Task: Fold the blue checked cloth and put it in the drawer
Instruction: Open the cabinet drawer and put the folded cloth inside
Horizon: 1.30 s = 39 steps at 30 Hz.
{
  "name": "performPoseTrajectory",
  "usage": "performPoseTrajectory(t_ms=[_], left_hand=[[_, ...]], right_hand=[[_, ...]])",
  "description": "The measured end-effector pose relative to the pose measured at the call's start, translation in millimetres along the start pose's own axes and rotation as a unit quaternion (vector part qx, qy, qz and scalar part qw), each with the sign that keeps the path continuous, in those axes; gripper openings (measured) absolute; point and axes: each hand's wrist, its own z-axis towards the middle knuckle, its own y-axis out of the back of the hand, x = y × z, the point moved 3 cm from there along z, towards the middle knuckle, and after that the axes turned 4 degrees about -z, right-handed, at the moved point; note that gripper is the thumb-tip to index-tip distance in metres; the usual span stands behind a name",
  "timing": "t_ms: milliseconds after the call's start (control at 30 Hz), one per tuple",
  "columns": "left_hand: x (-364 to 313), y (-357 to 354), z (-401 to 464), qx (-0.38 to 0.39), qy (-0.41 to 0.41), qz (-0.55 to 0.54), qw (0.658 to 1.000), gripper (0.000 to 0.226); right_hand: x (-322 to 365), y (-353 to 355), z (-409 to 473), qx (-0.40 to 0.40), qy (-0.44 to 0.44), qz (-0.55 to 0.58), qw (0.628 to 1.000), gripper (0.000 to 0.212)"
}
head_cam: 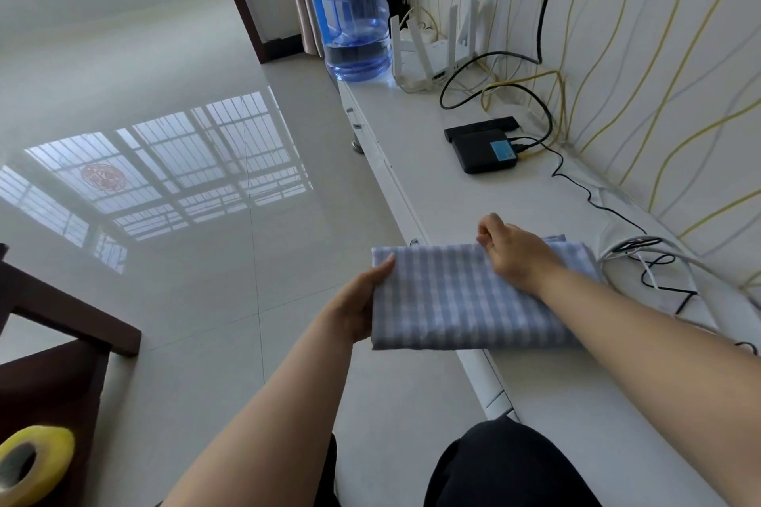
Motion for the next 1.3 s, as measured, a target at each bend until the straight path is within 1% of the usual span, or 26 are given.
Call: performPoseTrajectory(t_ms=[33,100,133,167,200,233,300,333,367,433,500,533,567,667,733,767,800,833,900,933,1000,1067,1133,1167,1233,1300], left_hand=[[-2.7,-1.5,-1.5,-0.013,-0.031,0.011,0.999,0.043],[-10.3,-6.5,-6.9,-0.044,-0.103,0.04,0.993,0.023],[-15.1,-10.2,-11.9,-0.046,-0.134,0.046,0.989,0.023],[-20.3,-13.8,-17.0,-0.043,-0.158,0.048,0.985,0.025],[-25.9,-16.5,-21.8,-0.038,-0.18,0.056,0.981,0.027],[-31.5,-18.0,-27.2,-0.039,-0.201,0.064,0.977,0.027],[-42.4,-18.5,-38.0,-0.053,-0.247,0.094,0.963,0.025],[-47.5,-17.2,-42.9,-0.072,-0.272,0.117,0.952,0.023],[-52.9,-16.1,-49.0,-0.1,-0.299,0.144,0.938,0.019],[-63.2,-10.8,-59.2,-0.17,-0.357,0.216,0.893,0.014],[-73.6,-3.3,-69.3,-0.25,-0.409,0.311,0.82,0.019],[-78.0,1.8,-73.8,-0.286,-0.43,0.346,0.783,0.022],[-81.0,6.0,-79.6,-0.315,-0.445,0.362,0.756,0.025],[-84.9,15.3,-89.8,-0.4,-0.459,0.379,0.697,0.032],[-85.4,19.8,-88.8,-0.441,-0.452,0.382,0.675,0.036],[-86.1,23.8,-84.3,-0.45,-0.452,0.37,0.675,0.037],[-87.0,28.7,-76.7,-0.45,-0.448,0.348,0.69,0.038],[-87.5,35.3,-66.8,-0.443,-0.438,0.312,0.717,0.039],[-84.1,47.8,-42.3,-0.42,-0.379,0.233,0.791,0.042],[-79.3,49.4,-30.4,-0.406,-0.337,0.218,0.821,0.043],[-63.9,44.4,-7.6,-0.365,-0.266,0.24,0.86,0.038],[-45.9,27.4,9.4,-0.308,-0.217,0.26,0.889,0.027],[-26.3,11.4,25.5,-0.253,-0.155,0.258,0.919,0.028],[-15.4,4.7,32.9,-0.223,-0.113,0.247,0.936,0.035],[6.2,-8.1,45.0,-0.157,-0.025,0.197,0.967,0.063],[21.1,-18.7,52.2,-0.107,0.024,0.112,0.988,0.076]], right_hand=[[2.9,2.0,-1.2,0.02,-0.001,0.005,1.0,0.035],[12.4,7.9,0.3,0.095,0.012,-0.018,0.995,0.07],[16.9,10.6,2.2,0.129,0.023,-0.042,0.99,0.087],[20.2,13.8,3.6,0.153,0.027,-0.06,0.986,0.099],[22.4,17.5,5.7,0.17,0.023,-0.068,0.983,0.102],[24.9,22.0,6.6,0.185,0.013,-0.064,0.981,0.096],[31.6,31.3,6.8,0.21,-0.017,-0.021,0.977,0.076],[35.3,36.6,5.8,0.223,-0.024,-0.003,0.974,0.071],[39.8,42.4,4.6,0.239,-0.025,0.007,0.971,0.072],[52.3,52.6,0.5,0.274,-0.015,0.015,0.962,0.075],[69.9,56.2,-4.3,0.3,0.008,0.019,0.954,0.059],[79.1,55.5,-6.6,0.301,0.02,0.028,0.953,0.049],[88.5,54.0,-9.1,0.294,0.03,0.045,0.954,0.044],[113.9,44.4,-16.7,0.264,0.05,0.093,0.959,0.039],[123.0,33.3,-19.7,0.223,0.06,0.072,0.97,0.035],[123.6,26.3,-20.3,0.192,0.057,0.055,0.978,0.032],[121.0,19.5,-19.7,0.161,0.045,0.045,0.985,0.029],[113.9,12.7,-17.7,0.131,0.018,0.054,0.99,0.029],[91.0,5.6,-11.0,0.071,-0.066,0.117,0.988,0.032],[76.0,4.8,-7.0,0.041,-0.11,0.15,0.982,0.034],[49.0,5.3,-0.7,0.003,-0.182,0.171,0.968,0.039],[34.6,1.5,3.3,0.003,-0.204,0.13,0.97,0.041],[29.5,-5.1,9.0,-0.007,-0.191,0.071,0.979,0.045],[26.4,-8.5,11.8,-0.01,-0.186,0.048,0.981,0.051],[15.6,-14.4,15.1,0.006,-0.197,0.026,0.98,0.063],[1.4,-21.2,15.5,0.04,-0.224,0.016,0.974,0.072]])
